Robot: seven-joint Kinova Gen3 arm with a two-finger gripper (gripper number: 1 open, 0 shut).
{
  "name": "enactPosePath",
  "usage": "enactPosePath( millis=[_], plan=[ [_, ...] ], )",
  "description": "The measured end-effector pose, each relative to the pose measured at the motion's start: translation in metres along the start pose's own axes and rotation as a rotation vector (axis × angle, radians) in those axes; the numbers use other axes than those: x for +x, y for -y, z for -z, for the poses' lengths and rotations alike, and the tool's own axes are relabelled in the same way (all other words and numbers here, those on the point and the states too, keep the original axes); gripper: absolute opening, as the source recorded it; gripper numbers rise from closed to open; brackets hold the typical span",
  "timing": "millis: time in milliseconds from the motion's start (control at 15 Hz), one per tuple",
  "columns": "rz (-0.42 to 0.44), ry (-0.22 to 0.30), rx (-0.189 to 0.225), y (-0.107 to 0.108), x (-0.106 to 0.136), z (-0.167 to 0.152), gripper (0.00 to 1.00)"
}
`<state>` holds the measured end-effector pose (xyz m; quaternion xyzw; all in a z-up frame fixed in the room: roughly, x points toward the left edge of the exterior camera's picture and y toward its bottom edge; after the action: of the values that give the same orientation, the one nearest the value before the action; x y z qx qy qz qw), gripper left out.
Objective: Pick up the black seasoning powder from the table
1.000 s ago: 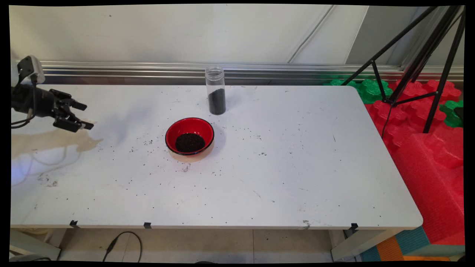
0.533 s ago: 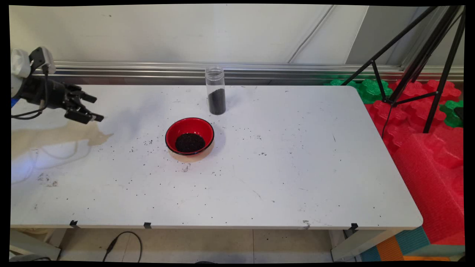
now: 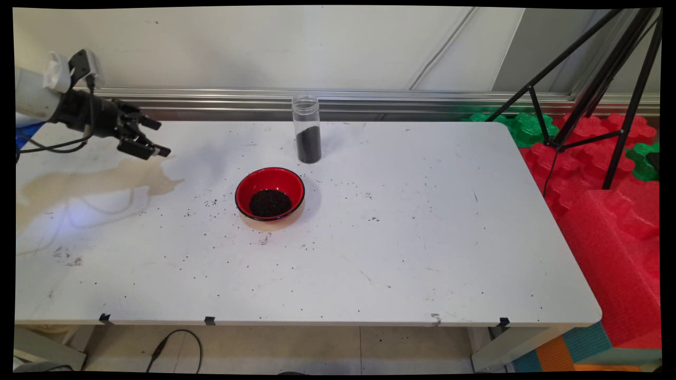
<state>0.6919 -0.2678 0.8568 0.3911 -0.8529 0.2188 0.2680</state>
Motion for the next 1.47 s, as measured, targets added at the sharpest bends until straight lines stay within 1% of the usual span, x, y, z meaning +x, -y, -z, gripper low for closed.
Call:
enactPosePath(
  millis=[467, 800, 1067, 1467],
  plan=[
    [-0.038, -0.039, -0.026, 0.013, 0.037, -0.030, 1.00],
    [-0.069, -0.064, -0.052, 0.022, 0.054, -0.050, 1.00],
    [-0.102, -0.095, -0.086, 0.031, 0.066, -0.071, 1.00],
    [-0.152, -0.159, -0.155, 0.045, 0.080, -0.106, 1.00]
  ],
)
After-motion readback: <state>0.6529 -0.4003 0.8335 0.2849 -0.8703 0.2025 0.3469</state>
